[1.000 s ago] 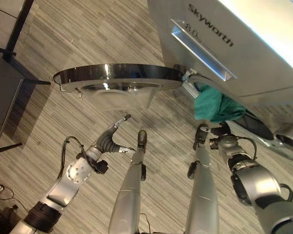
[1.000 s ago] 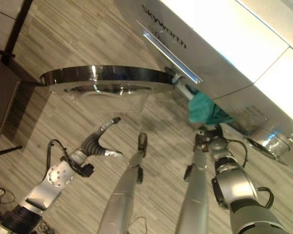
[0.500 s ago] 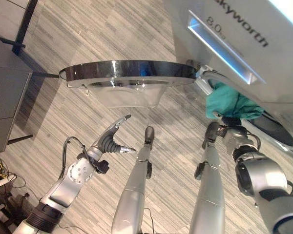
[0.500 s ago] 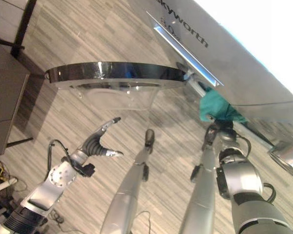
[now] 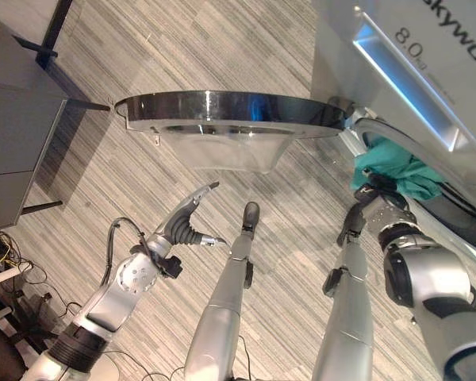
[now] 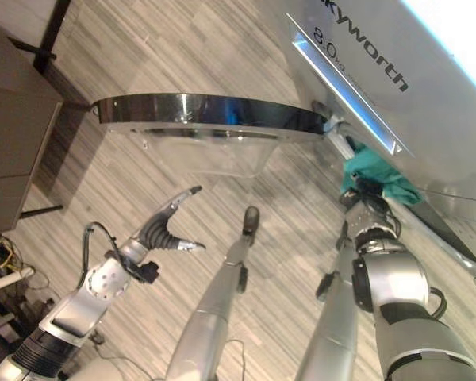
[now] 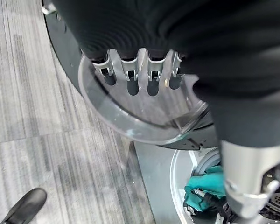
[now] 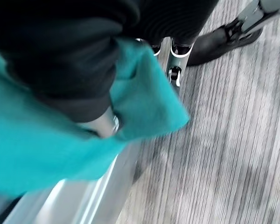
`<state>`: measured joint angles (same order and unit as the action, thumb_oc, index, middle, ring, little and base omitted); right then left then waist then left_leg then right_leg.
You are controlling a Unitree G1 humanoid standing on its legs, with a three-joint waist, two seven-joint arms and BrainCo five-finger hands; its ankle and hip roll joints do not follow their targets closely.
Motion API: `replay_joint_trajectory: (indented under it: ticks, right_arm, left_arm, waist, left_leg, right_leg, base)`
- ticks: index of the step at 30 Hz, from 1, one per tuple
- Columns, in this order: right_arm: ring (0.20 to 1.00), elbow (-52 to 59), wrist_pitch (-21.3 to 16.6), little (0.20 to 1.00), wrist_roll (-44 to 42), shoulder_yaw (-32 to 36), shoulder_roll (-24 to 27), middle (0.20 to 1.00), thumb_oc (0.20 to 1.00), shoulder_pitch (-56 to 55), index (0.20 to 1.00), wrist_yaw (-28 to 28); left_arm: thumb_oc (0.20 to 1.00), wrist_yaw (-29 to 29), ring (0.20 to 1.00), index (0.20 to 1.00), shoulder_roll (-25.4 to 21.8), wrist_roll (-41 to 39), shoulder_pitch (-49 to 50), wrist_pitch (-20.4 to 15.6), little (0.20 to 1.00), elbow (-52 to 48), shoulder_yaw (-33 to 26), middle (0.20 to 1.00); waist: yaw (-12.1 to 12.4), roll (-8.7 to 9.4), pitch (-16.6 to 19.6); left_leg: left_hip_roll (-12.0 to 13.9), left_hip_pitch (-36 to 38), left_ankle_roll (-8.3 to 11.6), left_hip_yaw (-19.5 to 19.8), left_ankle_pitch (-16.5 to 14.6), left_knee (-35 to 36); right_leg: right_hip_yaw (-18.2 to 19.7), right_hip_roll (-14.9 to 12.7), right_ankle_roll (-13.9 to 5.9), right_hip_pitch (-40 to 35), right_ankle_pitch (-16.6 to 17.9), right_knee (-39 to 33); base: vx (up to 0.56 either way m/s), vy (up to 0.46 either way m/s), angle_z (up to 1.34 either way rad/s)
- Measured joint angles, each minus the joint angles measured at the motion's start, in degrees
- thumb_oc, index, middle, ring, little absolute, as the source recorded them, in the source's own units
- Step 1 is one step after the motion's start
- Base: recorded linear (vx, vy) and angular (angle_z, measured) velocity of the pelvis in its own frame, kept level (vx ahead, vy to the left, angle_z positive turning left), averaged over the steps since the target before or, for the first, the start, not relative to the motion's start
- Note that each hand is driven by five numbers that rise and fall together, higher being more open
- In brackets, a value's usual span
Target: Grab the laundry basket,head to the washer,open it,put in the laundry and shut it.
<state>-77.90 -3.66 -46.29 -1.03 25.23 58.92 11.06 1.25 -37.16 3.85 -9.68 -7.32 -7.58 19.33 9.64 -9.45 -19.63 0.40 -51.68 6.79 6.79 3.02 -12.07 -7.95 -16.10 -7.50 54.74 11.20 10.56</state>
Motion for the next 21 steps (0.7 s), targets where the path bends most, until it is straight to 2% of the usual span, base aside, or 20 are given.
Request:
replay_joint_trajectory:
  ticks: [4,6,7,8,9,14,15,16,18,19,20,21]
  right_arm:
    - [0.200,8.2,-0.6,0.200,-3.0,1.0,1.0,0.200,0.200,-0.8,0.200,0.4]
    - [0.200,19.4,-5.8,0.200,-5.1,3.9,4.6,0.200,0.200,-0.6,0.200,1.7]
    - [0.200,21.1,-8.4,0.200,-5.2,4.6,6.9,0.200,0.200,1.0,0.200,2.5]
    - [0.200,22.0,-13.2,0.200,-5.0,5.6,8.2,0.200,0.200,2.0,0.200,3.3]
    - [0.200,23.1,-15.8,0.200,-5.1,6.7,8.0,0.200,0.200,1.8,0.200,4.3]
    - [0.200,23.2,-16.4,0.200,-3.5,7.1,8.3,0.200,0.200,1.9,0.200,11.7]
    - [0.498,22.8,-16.2,0.498,-1.6,6.7,8.5,0.498,0.498,2.0,0.498,13.2]
    - [1.000,22.3,-16.1,1.000,0.6,5.5,8.9,1.000,1.000,2.0,1.000,14.7]
    - [1.000,19.3,-14.8,1.000,5.0,0.3,10.7,1.000,1.000,2.1,1.000,15.4]
    - [1.000,9.4,-12.2,1.000,8.0,-7.8,11.6,1.000,1.000,4.8,1.000,12.8]
    - [1.000,5.1,-9.1,1.000,8.9,-9.9,11.3,1.000,1.000,6.2,1.000,11.1]
    - [1.000,5.6,-6.9,1.000,8.8,-9.8,11.0,1.000,1.000,5.8,1.000,10.7]
  left_arm:
    - [1.000,0.1,1.000,1.000,-0.1,1.2,0.2,0.0,1.000,1.2,0.0,1.000]
    - [1.000,0.2,1.000,1.000,-0.4,1.2,0.4,0.0,1.000,1.5,-0.1,1.000]
    - [1.000,0.2,1.000,1.000,-0.5,1.2,0.4,0.0,1.000,1.5,-0.1,1.000]
    - [1.000,0.2,1.000,1.000,-0.6,1.2,0.3,0.0,1.000,1.4,0.0,1.000]
    - [1.000,0.3,1.000,1.000,-0.8,1.2,0.4,-0.1,1.000,1.2,-0.1,1.000]
    - [1.000,0.3,1.000,1.000,-1.9,1.2,1.1,-0.1,1.000,1.0,-0.4,1.000]
    - [1.000,0.4,1.000,1.000,-2.2,1.2,1.1,-0.1,1.000,1.0,-0.4,1.000]
    - [1.000,0.6,1.000,1.000,-2.4,1.2,1.1,-0.1,1.000,1.0,-0.4,1.000]
    - [1.000,0.8,1.000,1.000,-2.7,1.2,1.1,-0.2,1.000,1.0,-0.4,1.000]
    - [1.000,1.0,1.000,1.000,-2.6,1.0,0.9,-0.2,1.000,1.3,-0.2,1.000]
    - [1.000,1.0,1.000,1.000,-2.6,1.0,0.6,-0.1,1.000,1.4,0.1,1.000]
    - [1.000,1.1,1.000,1.000,-2.3,0.9,0.7,-0.1,1.000,1.5,0.1,1.000]
  waist:
    - [-1.7,0.05,0.0]
    - [-2.8,0.24,-0.2]
    - [-3.1,0.24,-0.2]
    - [-3.1,0.21,-0.2]
    - [-3.1,0.12,-0.2]
    - [-3.8,0.37,-0.4]
    - [-3.9,0.45,-0.4]
    - [-4.0,0.56,-0.5]
    - [-3.9,0.74,-0.6]
    - [-4.1,1.13,-0.9]
    - [-4.3,1.44,-1.1]
    - [-4.7,1.74,-1.3]
  left_leg:
    - [0.1,1.3,-0.05,0.1,0.0,0.3]
    - [0.2,1.5,-0.19,-0.4,-0.1,0.4]
    - [0.1,1.6,-0.21,-0.5,-0.1,0.4]
    - [0.2,1.6,-0.22,-0.5,-0.1,0.5]
    - [0.2,1.6,-0.23,-0.6,-0.1,0.7]
    - [-0.4,1.5,-0.79,-1.2,0.0,1.2]
    - [-0.5,1.5,-0.84,-1.2,0.0,1.3]
    - [-0.5,1.6,-0.85,-1.2,0.0,1.3]
    - [-0.6,1.5,-0.89,-1.2,0.0,1.2]
    - [-0.7,1.7,-0.99,-1.4,-0.1,0.9]
    - [-0.7,1.7,-1.10,-1.5,-0.2,0.7]
    - [-0.7,1.5,-1.10,-1.6,-0.2,0.5]
  right_leg:
    - [-0.2,0.0,0.12,-1.7,0.0,-1.1]
    - [0.1,0.2,-0.16,-2.0,0.4,-2.0]
    - [0.2,0.2,-0.38,-2.0,0.7,-2.2]
    - [0.3,0.2,-0.40,-2.0,0.8,-2.2]
    - [0.4,0.2,-0.40,-2.0,1.0,-2.6]
    - [0.7,-0.3,-0.74,-2.5,2.2,-4.8]
    - [0.7,-0.4,-0.80,-2.6,2.3,-5.1]
    - [0.7,-0.4,-0.87,-2.7,2.4,-5.2]
    - [0.7,-0.4,-0.88,-2.7,2.4,-5.2]
    - [0.9,-0.5,-0.99,-2.8,2.5,-5.1]
    - [1.0,-0.5,-0.99,-2.8,2.5,-5.1]
    - [1.1,-0.5,-1.01,-2.7,2.6,-5.1]
  base:
    - [0.02,-0.012,0.00]
    - [0.03,-0.019,-0.07]
    - [0.02,-0.012,-0.04]
    - [0.00,0.000,0.00]
    - [0.00,0.000,0.00]
    - [0.00,0.000,0.00]
    - [0.00,0.000,0.00]
    - [0.00,0.000,0.00]
    - [0.00,0.000,0.00]
    - [0.00,0.000,0.00]
    - [0.00,0.002,-0.03]
    - [-0.01,0.006,-0.04]
